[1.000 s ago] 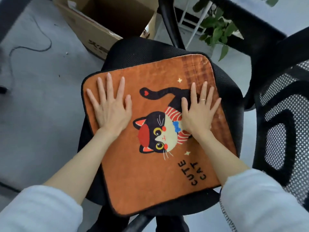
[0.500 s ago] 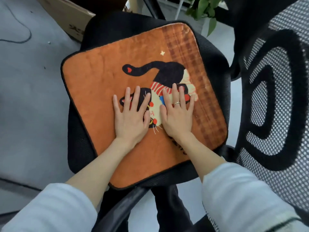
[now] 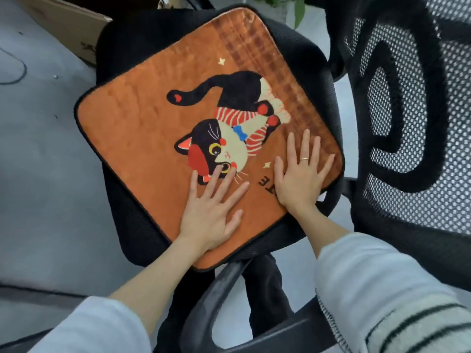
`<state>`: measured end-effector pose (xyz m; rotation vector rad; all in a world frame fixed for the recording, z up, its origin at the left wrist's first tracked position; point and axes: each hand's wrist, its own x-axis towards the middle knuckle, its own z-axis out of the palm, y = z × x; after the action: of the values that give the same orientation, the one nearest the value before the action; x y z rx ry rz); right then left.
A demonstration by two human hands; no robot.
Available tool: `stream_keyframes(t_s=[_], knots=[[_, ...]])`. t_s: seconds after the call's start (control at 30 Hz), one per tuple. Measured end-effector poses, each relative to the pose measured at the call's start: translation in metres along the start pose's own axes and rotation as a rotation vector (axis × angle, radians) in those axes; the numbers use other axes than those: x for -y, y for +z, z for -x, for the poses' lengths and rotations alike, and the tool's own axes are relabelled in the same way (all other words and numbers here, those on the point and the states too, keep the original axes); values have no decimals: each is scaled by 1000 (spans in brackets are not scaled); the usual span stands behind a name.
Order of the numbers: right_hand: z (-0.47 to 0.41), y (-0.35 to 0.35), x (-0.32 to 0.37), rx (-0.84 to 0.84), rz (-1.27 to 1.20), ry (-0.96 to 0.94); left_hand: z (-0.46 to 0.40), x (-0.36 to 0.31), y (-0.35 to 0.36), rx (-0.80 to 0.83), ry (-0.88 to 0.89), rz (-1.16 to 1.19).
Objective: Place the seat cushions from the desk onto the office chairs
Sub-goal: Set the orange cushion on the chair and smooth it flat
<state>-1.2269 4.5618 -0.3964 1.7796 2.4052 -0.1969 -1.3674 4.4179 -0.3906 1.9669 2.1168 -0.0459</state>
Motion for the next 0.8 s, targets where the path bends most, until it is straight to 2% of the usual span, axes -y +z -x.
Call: stream_keyframes(t_s=[0.17, 0.33, 0.4, 0.57, 0.73, 0.8], knots=[[-6, -16, -6, 85, -27, -61, 1, -16, -5, 42, -78, 39], [-4, -29, -4, 136, -10, -226, 11, -30, -5, 51, 73, 21], [-7, -20, -5, 108, 34, -306, 12, -34, 0, 9, 49, 33], [-11, -4, -7, 44, 93, -334, 8, -40, 8, -42, 12, 42], [-12, -22, -4, 164, 81, -328, 7, -40, -2, 99, 9, 52], [-8, -34, 1, 216, 52, -319, 11, -33, -13, 145, -74, 66]])
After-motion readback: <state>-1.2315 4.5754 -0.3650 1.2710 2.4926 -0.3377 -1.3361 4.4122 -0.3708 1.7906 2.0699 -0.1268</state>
